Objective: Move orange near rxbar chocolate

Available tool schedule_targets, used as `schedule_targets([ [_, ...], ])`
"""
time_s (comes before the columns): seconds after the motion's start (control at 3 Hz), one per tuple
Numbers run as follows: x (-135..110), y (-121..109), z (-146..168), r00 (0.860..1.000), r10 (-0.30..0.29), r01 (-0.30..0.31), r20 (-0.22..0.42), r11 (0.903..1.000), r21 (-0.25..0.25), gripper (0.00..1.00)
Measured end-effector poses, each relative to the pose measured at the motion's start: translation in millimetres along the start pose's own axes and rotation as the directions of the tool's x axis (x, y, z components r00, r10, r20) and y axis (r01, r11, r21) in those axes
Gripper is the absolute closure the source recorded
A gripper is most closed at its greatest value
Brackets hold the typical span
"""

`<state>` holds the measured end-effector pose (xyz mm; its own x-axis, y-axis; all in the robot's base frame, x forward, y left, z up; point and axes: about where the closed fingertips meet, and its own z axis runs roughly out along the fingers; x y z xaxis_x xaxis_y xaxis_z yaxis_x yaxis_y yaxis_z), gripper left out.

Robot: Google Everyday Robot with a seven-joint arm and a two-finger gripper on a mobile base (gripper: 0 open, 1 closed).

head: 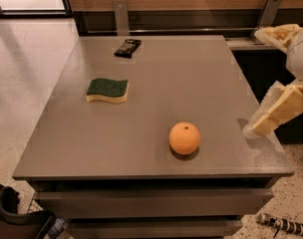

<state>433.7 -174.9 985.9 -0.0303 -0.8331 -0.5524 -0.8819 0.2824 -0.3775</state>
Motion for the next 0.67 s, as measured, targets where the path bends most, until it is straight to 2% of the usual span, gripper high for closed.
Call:
schedule_targets([
  [0.33,-0.9,19.7,34.7,0.977,0.063,-0.050,0.204,0.9962,-0.071,0.00],
  [0.67,-19.5,37.2,45.9,0.925,0.123,-0.082,0.361,0.9886,-0.126,0.00],
])
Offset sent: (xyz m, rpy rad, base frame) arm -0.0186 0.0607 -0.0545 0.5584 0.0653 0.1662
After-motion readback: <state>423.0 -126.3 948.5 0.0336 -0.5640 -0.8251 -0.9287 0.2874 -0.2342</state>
